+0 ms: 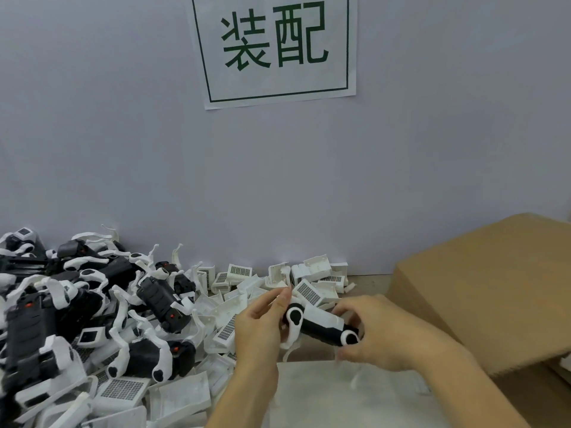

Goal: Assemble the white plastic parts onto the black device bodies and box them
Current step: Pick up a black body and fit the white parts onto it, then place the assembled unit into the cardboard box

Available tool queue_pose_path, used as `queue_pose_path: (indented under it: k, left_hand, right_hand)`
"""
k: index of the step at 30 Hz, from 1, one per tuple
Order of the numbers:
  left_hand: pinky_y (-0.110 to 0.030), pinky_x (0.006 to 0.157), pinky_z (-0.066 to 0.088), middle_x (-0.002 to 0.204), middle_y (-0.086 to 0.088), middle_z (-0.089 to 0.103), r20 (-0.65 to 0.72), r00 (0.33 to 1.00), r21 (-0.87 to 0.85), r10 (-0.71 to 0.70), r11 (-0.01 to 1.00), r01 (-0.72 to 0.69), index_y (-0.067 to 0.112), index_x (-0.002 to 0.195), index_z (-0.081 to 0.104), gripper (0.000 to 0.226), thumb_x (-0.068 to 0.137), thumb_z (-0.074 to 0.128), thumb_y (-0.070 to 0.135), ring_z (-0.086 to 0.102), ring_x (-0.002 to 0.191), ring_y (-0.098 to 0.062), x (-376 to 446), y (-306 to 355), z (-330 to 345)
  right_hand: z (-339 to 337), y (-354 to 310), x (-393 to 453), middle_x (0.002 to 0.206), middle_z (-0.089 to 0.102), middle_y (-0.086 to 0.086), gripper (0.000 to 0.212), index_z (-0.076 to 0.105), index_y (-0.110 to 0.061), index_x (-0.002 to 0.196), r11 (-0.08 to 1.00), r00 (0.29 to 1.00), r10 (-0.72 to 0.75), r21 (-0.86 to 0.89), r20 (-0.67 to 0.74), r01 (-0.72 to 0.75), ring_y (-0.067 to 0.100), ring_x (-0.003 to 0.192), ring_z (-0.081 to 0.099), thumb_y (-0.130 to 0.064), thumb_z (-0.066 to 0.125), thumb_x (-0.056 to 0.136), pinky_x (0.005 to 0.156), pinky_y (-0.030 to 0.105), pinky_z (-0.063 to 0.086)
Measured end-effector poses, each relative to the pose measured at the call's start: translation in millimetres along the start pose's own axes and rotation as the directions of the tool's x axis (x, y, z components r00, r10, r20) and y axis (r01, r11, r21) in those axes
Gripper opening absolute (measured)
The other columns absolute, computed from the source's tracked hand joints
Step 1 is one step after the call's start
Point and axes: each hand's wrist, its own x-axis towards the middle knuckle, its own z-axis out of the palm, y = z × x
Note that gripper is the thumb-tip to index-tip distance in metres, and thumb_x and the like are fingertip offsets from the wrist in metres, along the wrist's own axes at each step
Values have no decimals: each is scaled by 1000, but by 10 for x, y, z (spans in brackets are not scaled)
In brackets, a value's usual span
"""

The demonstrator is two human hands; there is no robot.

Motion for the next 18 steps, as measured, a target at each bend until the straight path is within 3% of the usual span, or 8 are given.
queue_pose_path:
  k: [3, 5, 7, 9, 12, 15, 18]
  left_hand:
    - [-40, 64, 56, 91, -11, 75, 37, 996, -83, -79, 993, 82, 16, 89, 81, 17, 93, 68, 26, 69, 77, -25, 37, -12, -22]
    - [-36, 61, 51, 94, -9, 75, 60, 991, -159, -116, 979, 124, 13, 100, 78, 25, 96, 62, 32, 66, 74, -25, 38, -25, -19]
    - [-41, 71, 51, 105, -10, 75, 82, 993, -173, -87, 980, 101, 14, 110, 76, 31, 99, 55, 34, 64, 81, -26, 31, -48, -1]
    - [-51, 90, 51, 114, -9, 74, 112, 992, -174, -60, 982, 79, 17, 120, 71, 36, 103, 47, 37, 65, 95, -31, 15, -70, 32]
    - [-58, 108, 44, 119, -2, 73, 128, 991, 4, -26, 1000, 26, 25, 125, 65, 34, 104, 42, 40, 67, 108, -32, -42, -83, 100]
    - [-56, 106, 43, 112, 2, 74, 198, 980, 220, 27, 973, -72, 25, 115, 68, 26, 104, 46, 32, 69, 104, -27, -104, -130, 144]
    - [-47, 93, 49, 108, 1, 75, 252, 967, 321, 36, 940, -118, 24, 106, 73, 23, 103, 50, 21, 69, 98, -21, -138, -191, 147]
  right_hand:
    - [23, 70, 28, 106, 63, -16, 20, 63, -46, 95, 999, 998, -39, 35, -48, 41, 5, 87, 62, -29, 69, 87, 73, 21, 52]
    - [3, 139, 18, 97, 68, -17, 21, 63, -45, 87, 993, 996, -50, 106, -68, 57, 5, 85, 66, -25, 66, 92, 70, 17, 50]
    - [-1, 184, 7, 88, 73, -11, 20, 67, -38, 87, 968, 997, -48, 242, -68, 63, 7, 75, 71, -21, 62, 96, 65, 16, 50]
    - [3, 204, 4, 84, 75, -1, 17, 69, -29, 88, 949, 997, -18, 313, -78, 42, 12, 67, 69, -25, 57, 99, 63, 24, 51]
    - [-26, 250, 34, 90, 74, 13, 24, 72, -13, 93, 897, 976, 51, 440, -212, 49, 25, 74, 68, -28, 56, 101, 76, 39, 55]
    - [-194, 248, 10, 91, 77, 14, 26, 73, -3, 93, 635, 913, 217, 760, -345, 136, 21, 72, 73, -21, 56, 101, 72, 35, 58]
    - [-496, 240, -96, 87, 76, 16, 21, 68, -3, 91, 390, 803, 409, 878, -434, 277, 22, 65, 74, -14, 53, 102, 61, 29, 57]
